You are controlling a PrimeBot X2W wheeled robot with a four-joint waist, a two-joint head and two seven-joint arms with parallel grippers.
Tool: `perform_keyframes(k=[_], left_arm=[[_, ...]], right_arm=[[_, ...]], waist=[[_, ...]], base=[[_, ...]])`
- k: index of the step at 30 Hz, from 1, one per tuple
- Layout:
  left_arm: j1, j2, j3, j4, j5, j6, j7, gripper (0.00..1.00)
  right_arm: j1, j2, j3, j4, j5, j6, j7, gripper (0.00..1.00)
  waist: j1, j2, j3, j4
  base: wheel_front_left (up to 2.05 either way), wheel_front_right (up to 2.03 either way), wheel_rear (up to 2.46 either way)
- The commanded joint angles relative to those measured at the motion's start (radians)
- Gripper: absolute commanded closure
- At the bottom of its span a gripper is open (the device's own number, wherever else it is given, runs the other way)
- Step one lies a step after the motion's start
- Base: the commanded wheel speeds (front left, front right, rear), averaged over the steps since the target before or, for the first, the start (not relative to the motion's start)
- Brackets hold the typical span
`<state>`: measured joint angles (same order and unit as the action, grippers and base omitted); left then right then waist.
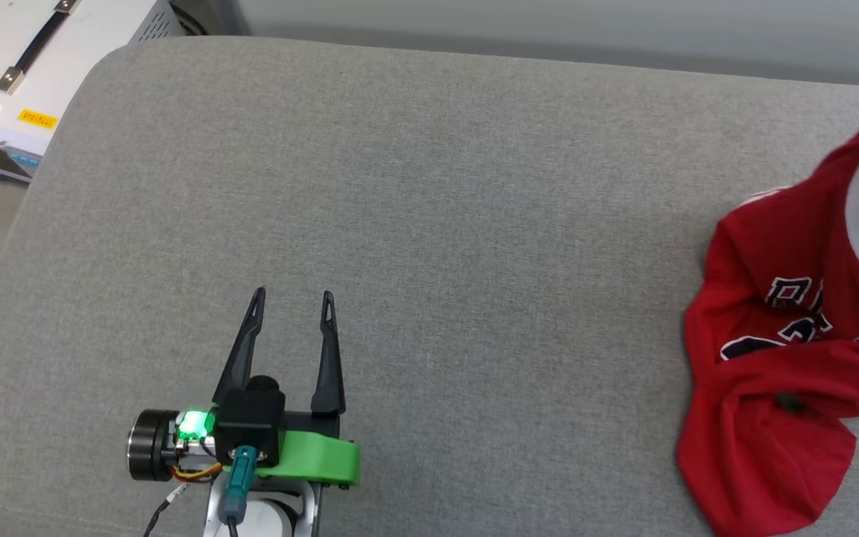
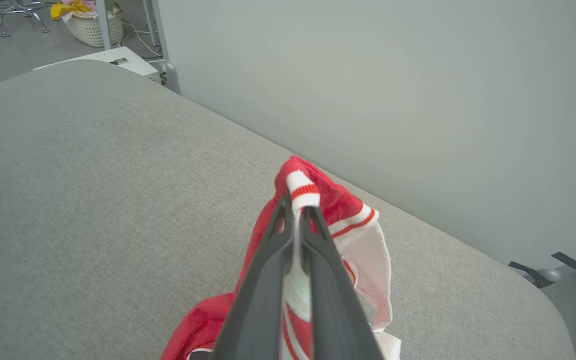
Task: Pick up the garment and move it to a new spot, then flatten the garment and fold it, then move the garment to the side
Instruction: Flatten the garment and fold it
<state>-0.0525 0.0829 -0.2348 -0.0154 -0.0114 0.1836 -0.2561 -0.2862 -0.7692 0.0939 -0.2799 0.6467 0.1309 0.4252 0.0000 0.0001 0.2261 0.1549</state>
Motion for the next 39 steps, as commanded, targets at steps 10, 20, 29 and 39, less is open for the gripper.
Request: perform_keyframes(k=[10,20,29,39], left_arm=[[-0.048,-0.017,-0.013,-0.005,-0.014,0.005,-0.006,0.0],[-0.088,-0.028,-0.029,-0.006,-0.028,0.016,-0.006,0.0],[-0.103,-0.031,-0.036,-0.002,-0.036,0.028,-0.006,0.0],[-0.094,-0.032,-0.02,0.009,-0.027,0.028,-0.006,0.0]], right_arm=[[-0.432,0.103,0.404,0.197,0.003,0.0,-0.002,1.0],[-0.69,0.3,0.788,0.538,0.075,0.0,-0.089,1.0],[-0.708,0.363,1.109,0.777,0.191,0.0,-0.114,1.0],[-0.751,0.34,1.153,0.795,0.211,0.0,-0.36,0.0]], waist=[[0.0,-0.0001,0.09,0.091],[0.0,-0.0001,0.157,0.14],[0.0,-0.0001,0.177,0.147],[0.0,-0.0001,0.124,0.108]], base=[[0.0,0.0,0.0],[0.0,0.0,0.0],[0.0,0.0,0.0],[0.0,0.0,0.0]])
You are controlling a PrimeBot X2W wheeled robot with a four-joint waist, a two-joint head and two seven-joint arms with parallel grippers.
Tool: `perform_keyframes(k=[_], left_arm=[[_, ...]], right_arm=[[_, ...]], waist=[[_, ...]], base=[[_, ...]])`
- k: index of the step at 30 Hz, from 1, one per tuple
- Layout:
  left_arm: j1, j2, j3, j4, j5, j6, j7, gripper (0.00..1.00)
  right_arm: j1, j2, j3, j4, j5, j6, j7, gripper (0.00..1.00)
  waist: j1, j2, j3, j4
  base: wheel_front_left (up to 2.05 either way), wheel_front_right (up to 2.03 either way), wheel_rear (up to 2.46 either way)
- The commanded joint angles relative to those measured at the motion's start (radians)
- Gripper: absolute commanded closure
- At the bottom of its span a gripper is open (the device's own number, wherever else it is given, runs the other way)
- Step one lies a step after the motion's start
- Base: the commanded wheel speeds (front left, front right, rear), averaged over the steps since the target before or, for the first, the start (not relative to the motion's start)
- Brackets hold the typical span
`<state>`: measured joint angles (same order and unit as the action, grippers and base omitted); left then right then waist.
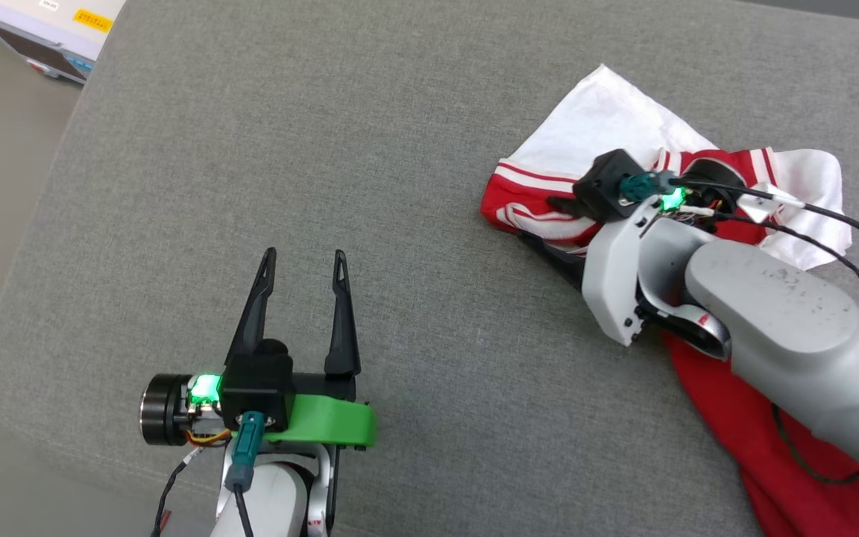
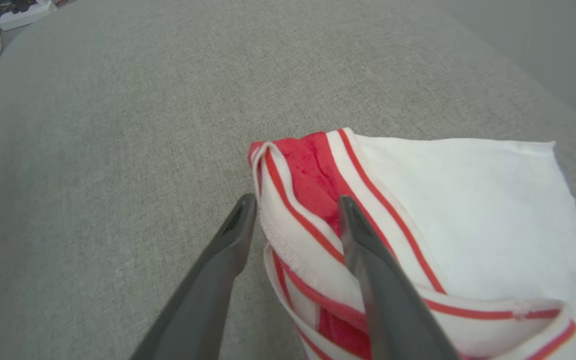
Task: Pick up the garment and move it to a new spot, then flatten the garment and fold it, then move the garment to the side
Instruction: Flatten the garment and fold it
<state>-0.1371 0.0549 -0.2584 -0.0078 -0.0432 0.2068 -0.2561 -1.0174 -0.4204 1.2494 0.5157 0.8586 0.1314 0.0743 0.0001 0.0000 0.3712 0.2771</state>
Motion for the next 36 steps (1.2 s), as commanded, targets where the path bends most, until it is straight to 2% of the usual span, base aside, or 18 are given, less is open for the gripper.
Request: perform_keyframes(k=[1,5,9,12,16,21,24,26,27,31,36], left_arm=[[-0.003,-0.004,0.008,0.001,0.007,0.005,-0.006,0.0],[0.023,0.001,0.023,-0.002,0.016,0.004,-0.006,0.0],[0.05,0.01,0.032,-0.008,0.024,0.004,-0.006,0.0],[0.064,0.017,0.036,-0.014,0.028,0.003,-0.006,0.0],[0.075,0.022,0.038,-0.019,0.031,0.001,-0.006,0.0],[0.076,0.024,0.037,-0.023,0.033,-0.001,-0.006,0.0],[0.072,0.023,0.035,-0.024,0.033,-0.004,-0.006,0.0],[0.069,0.023,0.033,-0.024,0.034,-0.005,-0.006,0.0],[0.063,0.023,0.03,-0.026,0.035,-0.007,-0.006,0.0],[0.052,0.02,0.023,-0.032,0.034,-0.007,-0.006,0.0],[0.029,0.015,0.014,-0.036,0.029,-0.007,-0.006,0.0]], right_arm=[[-0.019,-0.022,-0.012,-0.011,-0.006,-0.001,-0.049,0.0],[0.009,-0.079,-0.081,-0.06,-0.027,-0.001,-0.164,0.0],[0.068,-0.158,-0.224,-0.115,-0.05,-0.001,-0.236,0.0],[0.114,-0.217,-0.341,-0.144,-0.083,-0.001,-0.248,0.0],[0.176,-0.287,-0.493,-0.195,-0.128,-0.001,-0.205,0.0],[0.245,-0.355,-0.633,-0.295,-0.125,-0.001,-0.055,0.0],[0.268,-0.401,-0.652,-0.347,-0.085,-0.001,0.083,0.0],[0.281,-0.426,-0.649,-0.372,-0.041,-0.001,0.2,0.0],[0.292,-0.458,-0.638,-0.396,0.025,-0.001,0.373,0.0],[0.283,-0.473,-0.622,-0.398,0.035,-0.001,0.521,0.0],[0.257,-0.447,-0.599,-0.345,0.007,-0.001,0.615,0.0]], waist=[[-0.0001,0.0,-0.032,-0.021],[-0.0001,0.0,-0.074,-0.046],[-0.0001,0.0,-0.111,-0.072],[-0.0001,0.0,-0.123,-0.087],[-0.0001,0.0,-0.129,-0.101],[-0.0001,0.0,-0.127,-0.109],[-0.0001,0.0,-0.122,-0.107],[-0.0001,0.0,-0.117,-0.104],[-0.0001,0.0,-0.105,-0.097],[-0.0001,0.0,-0.077,-0.082],[-0.0001,0.0,-0.024,-0.056]], base=[[0.0,0.0,0.0],[0.0,0.0,0.0],[0.0,0.0,0.0],[0.0,0.0,0.0],[0.0,0.0,0.0],[0.0,0.0,0.0],[0.0,0.0,0.0],[0.0,0.0,0.0],[0.0,0.0,0.0],[0.0,0.0,0.0],[0.0,0.0,0.0]])
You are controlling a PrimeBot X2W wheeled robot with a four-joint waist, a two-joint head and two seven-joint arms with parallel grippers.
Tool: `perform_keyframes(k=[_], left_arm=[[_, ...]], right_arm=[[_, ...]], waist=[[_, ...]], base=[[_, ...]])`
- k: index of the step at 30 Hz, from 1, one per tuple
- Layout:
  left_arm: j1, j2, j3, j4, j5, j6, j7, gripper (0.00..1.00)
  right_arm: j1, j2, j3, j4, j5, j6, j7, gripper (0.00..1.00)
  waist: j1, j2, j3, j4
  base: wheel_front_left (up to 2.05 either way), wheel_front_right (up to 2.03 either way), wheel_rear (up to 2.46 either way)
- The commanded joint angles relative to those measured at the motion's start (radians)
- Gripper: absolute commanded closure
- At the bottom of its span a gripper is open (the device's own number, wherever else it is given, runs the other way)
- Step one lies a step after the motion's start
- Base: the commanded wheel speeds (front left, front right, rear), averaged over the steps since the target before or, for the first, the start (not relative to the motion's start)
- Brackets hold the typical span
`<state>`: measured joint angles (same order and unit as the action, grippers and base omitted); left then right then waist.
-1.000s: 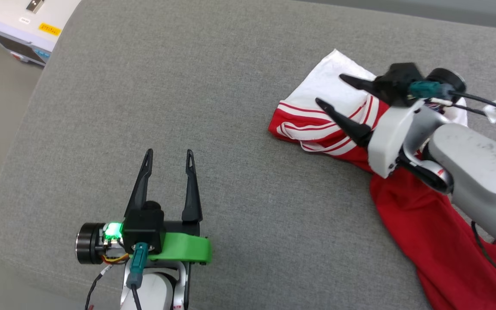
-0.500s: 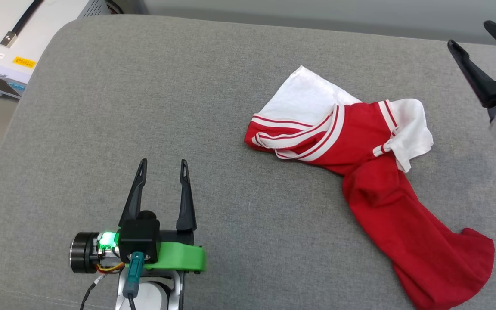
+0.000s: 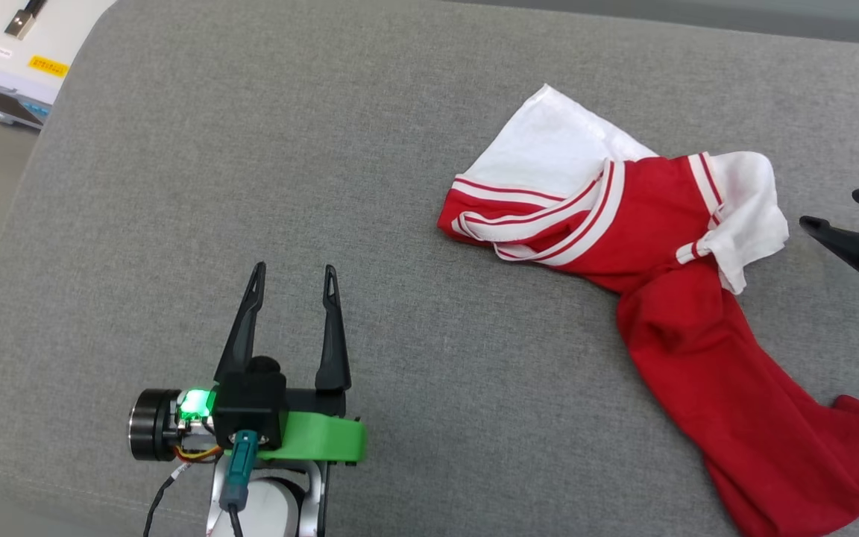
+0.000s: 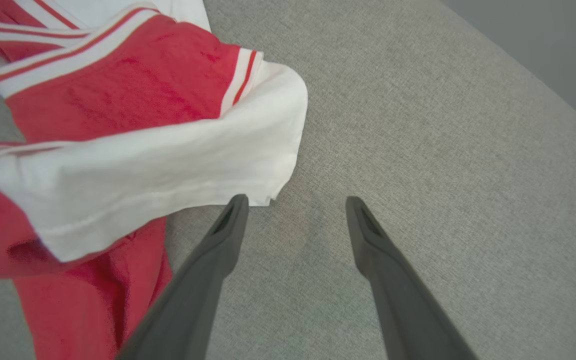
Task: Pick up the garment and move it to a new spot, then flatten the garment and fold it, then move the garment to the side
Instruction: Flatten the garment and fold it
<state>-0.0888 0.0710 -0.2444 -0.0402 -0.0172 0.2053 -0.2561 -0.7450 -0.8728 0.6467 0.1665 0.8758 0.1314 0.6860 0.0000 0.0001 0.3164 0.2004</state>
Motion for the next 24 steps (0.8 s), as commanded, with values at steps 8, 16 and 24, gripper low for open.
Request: perform_keyframes(k=[8,16,24], left_arm=[[-0.062,-0.009,-0.01,-0.005,-0.004,-0.002,-0.006,0.0],[-0.076,-0.014,-0.008,0.002,-0.006,0.005,-0.006,0.0],[-0.067,-0.014,-0.001,0.012,0.002,0.0,-0.006,0.0]], right_arm=[[-0.061,0.067,0.076,0.124,-0.076,-0.001,0.052,0.0],[-0.029,0.076,0.212,0.203,-0.051,-0.001,0.031,1.0],[-0.057,0.058,0.166,0.173,-0.036,-0.001,-0.185,1.0]], waist=[[0.0,-0.0001,0.115,0.056],[0.0,-0.0001,0.122,0.056],[0.0,-0.0001,0.071,0.024]], base=[[0.0,0.0,0.0],[0.0,0.0,0.0],[0.0,0.0,0.0]])
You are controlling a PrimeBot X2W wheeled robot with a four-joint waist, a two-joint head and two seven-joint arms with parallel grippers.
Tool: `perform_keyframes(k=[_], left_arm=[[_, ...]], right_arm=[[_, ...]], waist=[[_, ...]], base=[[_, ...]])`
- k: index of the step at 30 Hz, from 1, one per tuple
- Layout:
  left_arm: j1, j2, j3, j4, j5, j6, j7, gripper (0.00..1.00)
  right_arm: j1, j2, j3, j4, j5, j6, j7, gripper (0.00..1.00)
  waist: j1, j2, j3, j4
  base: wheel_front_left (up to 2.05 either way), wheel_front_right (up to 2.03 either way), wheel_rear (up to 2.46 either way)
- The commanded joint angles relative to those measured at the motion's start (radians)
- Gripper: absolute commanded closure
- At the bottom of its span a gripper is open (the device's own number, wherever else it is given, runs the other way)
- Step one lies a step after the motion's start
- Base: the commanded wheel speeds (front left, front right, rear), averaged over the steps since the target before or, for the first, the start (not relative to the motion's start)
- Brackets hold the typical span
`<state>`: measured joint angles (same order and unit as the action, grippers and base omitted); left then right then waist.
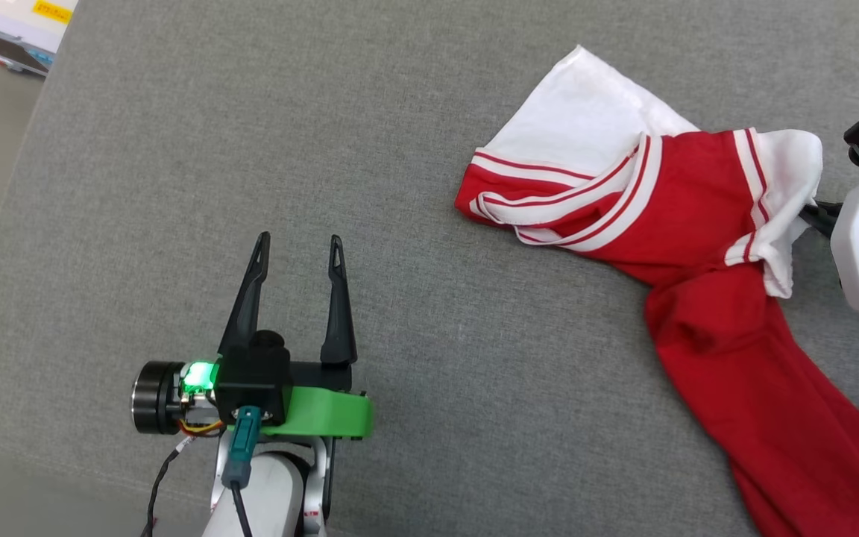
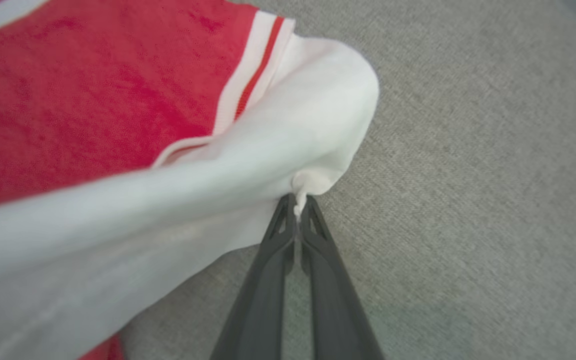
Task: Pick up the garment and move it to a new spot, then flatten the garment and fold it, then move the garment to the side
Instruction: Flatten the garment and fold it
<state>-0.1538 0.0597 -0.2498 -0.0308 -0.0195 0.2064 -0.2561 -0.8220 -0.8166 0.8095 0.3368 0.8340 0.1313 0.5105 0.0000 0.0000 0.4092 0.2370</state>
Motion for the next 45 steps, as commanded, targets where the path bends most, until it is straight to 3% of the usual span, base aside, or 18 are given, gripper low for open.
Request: perform_keyframes(k=[1,10,15,25,37,38,39,40,41,42,45], left_arm=[[0.003,-0.002,0.006,0.003,0.004,-0.001,-0.006,0.0],[0.061,0.011,0.022,0.005,0.005,0.002,-0.006,0.0],[0.077,0.016,0.023,0.005,0.008,-0.001,-0.006,0.0],[0.08,0.021,0.019,0.011,0.01,-0.009,-0.006,0.0],[0.095,0.025,0.023,0.016,0.009,-0.007,-0.006,0.0],[0.097,0.025,0.024,0.017,0.009,-0.006,-0.006,0.0],[0.099,0.026,0.026,0.017,0.008,-0.005,-0.006,0.0],[0.101,0.027,0.027,0.017,0.008,-0.005,-0.006,0.0],[0.104,0.028,0.029,0.018,0.008,-0.004,-0.006,0.0],[0.108,0.033,0.032,0.018,0.009,-0.004,-0.006,0.0],[0.11,0.037,0.036,0.015,0.01,-0.003,-0.006,0.0]], right_arm=[[0.027,-0.007,-0.006,-0.011,0.008,-0.001,-0.036,1.0],[0.223,-0.14,-0.165,-0.133,0.039,-0.001,-0.178,1.0],[0.389,-0.164,-0.289,-0.15,0.067,-0.001,-0.186,1.0],[0.68,-0.116,-0.51,0.021,0.101,-0.001,-0.168,1.0],[0.832,-0.016,-0.606,0.179,0.064,-0.001,-0.164,1.0],[0.828,-0.009,-0.614,0.176,0.052,-0.001,-0.183,0.84],[0.821,-0.001,-0.628,0.169,0.035,-0.001,-0.213,0.06],[0.816,0.005,-0.639,0.162,0.022,-0.001,-0.234,0.0],[0.808,0.01,-0.656,0.149,0.0,-0.001,-0.269,0.0],[0.792,0.022,-0.718,0.113,-0.075,-0.001,-0.371,0.0],[0.784,0.056,-0.803,0.06,-0.172,-0.001,-0.466,0.0]], waist=[[0.0,0.0,-0.032,-0.017],[0.0,0.0,-0.117,-0.08],[0.0,0.0,-0.14,-0.112],[0.0,0.0,-0.153,-0.12],[0.0,0.0,-0.163,-0.106],[0.0,0.0,-0.165,-0.107],[0.0,0.0,-0.169,-0.11],[0.0,0.0,-0.172,-0.113],[0.0,0.0,-0.178,-0.117],[0.0,0.0,-0.191,-0.127],[0.0,0.0,-0.206,-0.137]], base=[[0.0,0.0,0.0],[0.0,0.0,0.0],[0.0,0.0,0.0],[0.0,0.0,0.0],[0.0,0.0,0.0],[0.0,0.0,0.0],[0.0,0.0,0.0],[0.0,0.0,0.0],[0.0,0.0,0.0],[0.0,0.0,0.0],[0.0,0.0,0.0]])
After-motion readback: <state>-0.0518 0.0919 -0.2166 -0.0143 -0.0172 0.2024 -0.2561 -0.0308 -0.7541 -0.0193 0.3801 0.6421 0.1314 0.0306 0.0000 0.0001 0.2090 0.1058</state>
